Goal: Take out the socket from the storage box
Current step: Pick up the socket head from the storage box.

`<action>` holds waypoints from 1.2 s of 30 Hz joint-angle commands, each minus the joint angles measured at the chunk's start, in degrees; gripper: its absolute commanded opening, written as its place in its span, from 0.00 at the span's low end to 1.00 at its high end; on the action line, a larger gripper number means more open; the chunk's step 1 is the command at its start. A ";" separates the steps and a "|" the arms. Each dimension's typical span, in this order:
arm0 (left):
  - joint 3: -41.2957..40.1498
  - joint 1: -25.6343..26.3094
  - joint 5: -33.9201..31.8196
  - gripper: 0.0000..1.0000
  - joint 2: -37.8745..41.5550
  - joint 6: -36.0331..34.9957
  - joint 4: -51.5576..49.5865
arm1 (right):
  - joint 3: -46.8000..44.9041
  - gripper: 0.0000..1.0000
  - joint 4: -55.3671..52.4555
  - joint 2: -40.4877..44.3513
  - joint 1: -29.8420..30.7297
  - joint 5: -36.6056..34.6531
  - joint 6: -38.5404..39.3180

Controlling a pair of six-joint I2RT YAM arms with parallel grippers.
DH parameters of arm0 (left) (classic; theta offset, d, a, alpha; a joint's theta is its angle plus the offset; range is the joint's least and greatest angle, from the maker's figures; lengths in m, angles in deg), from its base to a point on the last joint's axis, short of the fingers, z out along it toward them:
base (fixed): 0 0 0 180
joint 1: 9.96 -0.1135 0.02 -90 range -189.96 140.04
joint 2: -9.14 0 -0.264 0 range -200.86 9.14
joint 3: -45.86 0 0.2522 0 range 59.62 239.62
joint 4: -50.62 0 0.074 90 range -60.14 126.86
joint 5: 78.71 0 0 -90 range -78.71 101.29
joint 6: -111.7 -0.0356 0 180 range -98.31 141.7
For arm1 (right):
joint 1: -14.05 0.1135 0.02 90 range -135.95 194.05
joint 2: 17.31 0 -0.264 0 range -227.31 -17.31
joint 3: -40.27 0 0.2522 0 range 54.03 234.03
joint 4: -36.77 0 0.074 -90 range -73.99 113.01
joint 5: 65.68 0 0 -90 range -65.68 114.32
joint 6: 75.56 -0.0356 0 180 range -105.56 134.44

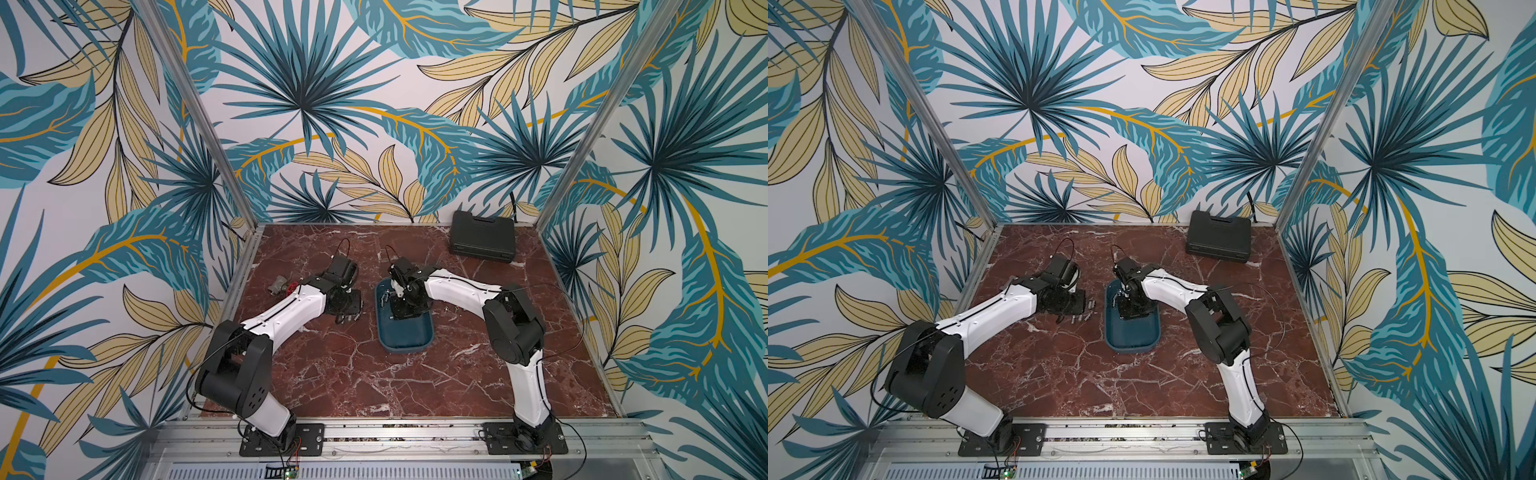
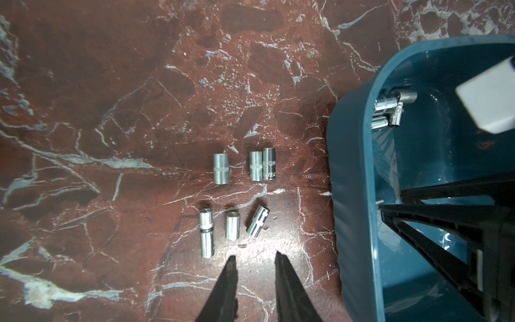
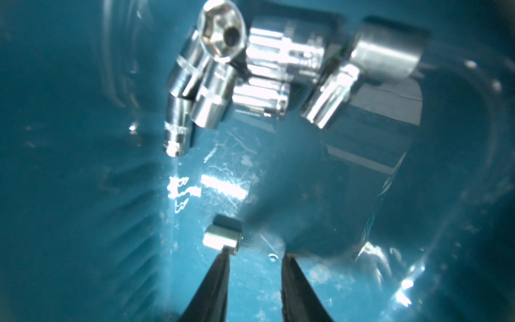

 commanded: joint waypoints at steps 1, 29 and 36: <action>-1.27 0.16 -0.56 0.28 1.42 0.23 0.24 | 1.36 0.33 -0.88 0.60 0.44 0.52 0.91; -1.77 0.18 -0.66 0.27 1.95 0.23 0.17 | 7.17 0.32 -4.47 -6.00 2.38 -1.34 1.06; -1.89 0.11 -0.73 0.27 2.30 0.23 0.06 | 6.67 0.19 -5.03 -5.70 2.56 -2.56 0.78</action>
